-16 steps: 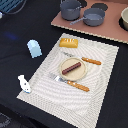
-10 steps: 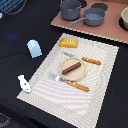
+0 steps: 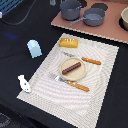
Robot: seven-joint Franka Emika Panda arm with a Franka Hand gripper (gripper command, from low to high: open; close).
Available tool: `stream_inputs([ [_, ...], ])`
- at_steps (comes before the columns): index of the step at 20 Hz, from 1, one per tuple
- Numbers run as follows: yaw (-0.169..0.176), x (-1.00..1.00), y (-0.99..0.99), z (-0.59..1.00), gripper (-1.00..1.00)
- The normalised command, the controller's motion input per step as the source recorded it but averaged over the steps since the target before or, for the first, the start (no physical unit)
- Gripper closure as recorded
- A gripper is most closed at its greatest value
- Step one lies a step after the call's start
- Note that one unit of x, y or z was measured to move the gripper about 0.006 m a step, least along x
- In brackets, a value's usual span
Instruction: Interact with the objects in diverse but meaningful ways.
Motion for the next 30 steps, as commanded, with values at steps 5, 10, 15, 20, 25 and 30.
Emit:
stream_inputs([
  [5, -0.036, 0.64, -0.19, -0.1, -1.0],
  [10, -0.024, 0.48, -0.3, -0.15, -1.0],
  [15, -0.002, 0.44, -0.26, -0.23, -1.0],
  [20, 0.02, 0.23, -0.05, -0.32, -1.0],
  [25, 0.062, 0.13, -0.02, -0.3, -1.0],
  [30, 0.054, 0.25, -0.14, -0.29, -1.0],
])
